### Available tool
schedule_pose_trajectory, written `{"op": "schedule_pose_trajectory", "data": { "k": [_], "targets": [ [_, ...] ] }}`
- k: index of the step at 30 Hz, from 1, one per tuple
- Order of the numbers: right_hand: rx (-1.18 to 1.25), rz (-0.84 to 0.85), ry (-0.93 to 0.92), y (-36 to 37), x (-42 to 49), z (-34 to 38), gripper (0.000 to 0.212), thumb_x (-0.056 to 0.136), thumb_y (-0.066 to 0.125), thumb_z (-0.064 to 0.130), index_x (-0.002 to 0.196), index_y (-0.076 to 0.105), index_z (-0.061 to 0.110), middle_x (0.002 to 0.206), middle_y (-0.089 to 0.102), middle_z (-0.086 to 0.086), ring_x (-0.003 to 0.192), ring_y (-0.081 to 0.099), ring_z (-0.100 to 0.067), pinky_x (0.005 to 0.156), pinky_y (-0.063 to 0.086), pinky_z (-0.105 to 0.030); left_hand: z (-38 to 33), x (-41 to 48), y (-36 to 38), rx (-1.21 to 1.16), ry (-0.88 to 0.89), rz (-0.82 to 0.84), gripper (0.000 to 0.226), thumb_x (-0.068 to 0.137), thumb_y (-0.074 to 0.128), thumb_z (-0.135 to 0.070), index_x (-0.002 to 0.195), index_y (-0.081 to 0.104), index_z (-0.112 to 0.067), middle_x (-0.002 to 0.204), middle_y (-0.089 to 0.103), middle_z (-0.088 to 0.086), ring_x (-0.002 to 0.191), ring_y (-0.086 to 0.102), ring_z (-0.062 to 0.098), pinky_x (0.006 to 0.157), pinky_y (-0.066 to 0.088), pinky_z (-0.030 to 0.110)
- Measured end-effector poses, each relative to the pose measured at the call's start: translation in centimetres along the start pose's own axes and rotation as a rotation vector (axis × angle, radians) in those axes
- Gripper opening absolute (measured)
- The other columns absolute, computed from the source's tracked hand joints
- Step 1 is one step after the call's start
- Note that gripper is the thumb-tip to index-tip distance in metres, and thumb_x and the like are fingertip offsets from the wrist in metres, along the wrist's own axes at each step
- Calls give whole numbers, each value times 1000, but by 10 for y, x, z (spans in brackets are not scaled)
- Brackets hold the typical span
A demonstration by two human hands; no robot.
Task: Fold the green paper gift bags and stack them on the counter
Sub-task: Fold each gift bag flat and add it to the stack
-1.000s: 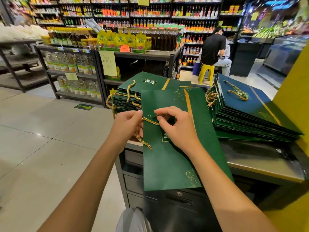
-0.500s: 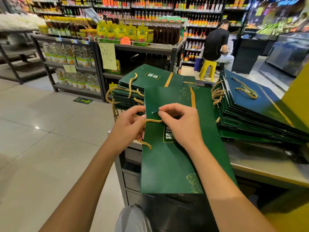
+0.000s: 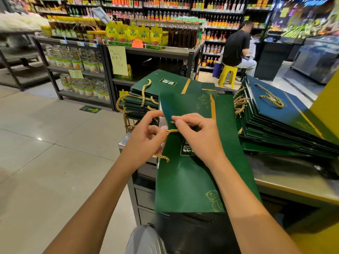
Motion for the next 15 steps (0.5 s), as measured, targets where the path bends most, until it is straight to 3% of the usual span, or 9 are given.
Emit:
{"op": "schedule_pose_trajectory", "data": {
  "k": [3,5,7,9,12,15],
  "targets": [
    [76,26,98,1,1,0,12,89,78,23,79,81,17,89,72,1,76,63,-13,71,53,-28,3,2,2,10,-4,-24,33,101,58,-15,126,50,-33,71,62,13,58,61,28,53,52,28],
    [122,36,150,3,-1,2,14,86,80,30,79,81,18,87,73,-5,75,64,-14,71,54,-31,5,4,3,26,-8,-29,35,94,62,-26,124,48,-38,76,63,13,65,63,38,56,54,37],
    [158,46,187,5,-2,4,14,84,83,31,80,81,17,84,75,-10,74,66,-16,71,56,-31,7,6,3,60,-10,-26,40,86,62,-32,120,46,-45,74,63,2,61,58,31,59,51,41],
    [184,52,210,6,-1,6,13,82,85,26,83,81,14,83,76,-10,75,69,-14,71,57,-27,8,7,3,88,0,-24,42,87,62,-25,117,44,-48,71,60,-5,58,50,17,58,46,36],
    [185,49,237,7,0,8,14,79,87,23,84,80,12,83,77,-11,73,69,-13,69,57,-25,6,8,3,74,13,-25,48,93,62,-6,117,46,-45,71,59,-7,55,48,7,55,44,28],
    [186,25,255,8,-1,7,9,81,84,18,81,79,11,78,75,-9,68,68,-12,63,56,-24,3,8,2,35,-9,-12,45,92,62,0,115,50,-36,71,61,-5,52,51,4,53,46,20]
  ]
}}
Point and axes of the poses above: each hand's wrist, its own x-axis towards the middle knuckle, its own y-axis out of the palm, z = x × y, the point moved 7 cm from there along x, towards the middle knuckle
